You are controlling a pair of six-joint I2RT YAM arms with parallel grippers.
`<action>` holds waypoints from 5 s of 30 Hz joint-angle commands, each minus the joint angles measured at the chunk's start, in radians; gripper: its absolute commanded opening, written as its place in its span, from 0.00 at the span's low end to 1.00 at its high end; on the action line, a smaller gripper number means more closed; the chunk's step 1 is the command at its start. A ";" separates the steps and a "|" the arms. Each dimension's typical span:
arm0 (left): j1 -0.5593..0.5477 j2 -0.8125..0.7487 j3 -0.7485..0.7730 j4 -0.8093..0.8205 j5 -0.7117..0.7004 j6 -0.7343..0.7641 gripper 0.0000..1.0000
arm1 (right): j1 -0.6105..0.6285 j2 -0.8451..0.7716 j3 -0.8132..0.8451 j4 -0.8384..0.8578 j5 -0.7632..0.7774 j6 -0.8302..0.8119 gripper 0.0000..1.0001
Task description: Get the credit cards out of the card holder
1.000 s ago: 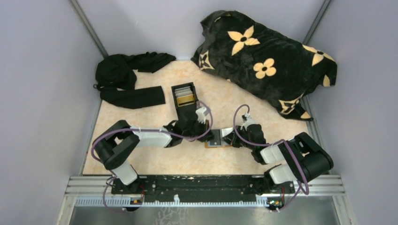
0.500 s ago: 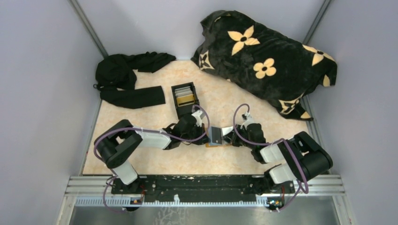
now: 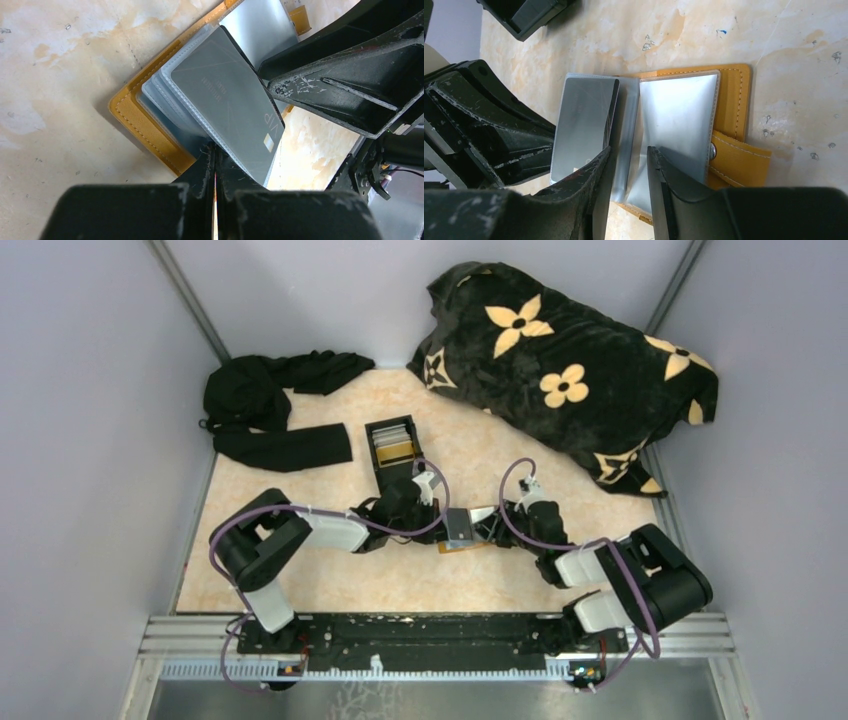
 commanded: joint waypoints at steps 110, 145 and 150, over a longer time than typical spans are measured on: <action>0.063 0.051 -0.049 -0.008 -0.013 -0.074 0.00 | -0.133 -0.312 0.052 -0.338 0.014 -0.107 0.00; 0.190 -0.408 -0.193 0.290 0.057 -0.015 0.84 | -0.194 -0.237 0.613 -0.540 -0.429 -0.266 0.00; 0.195 -0.444 -0.207 0.430 0.107 0.026 0.73 | -0.193 -0.237 0.566 -0.455 -0.503 -0.196 0.00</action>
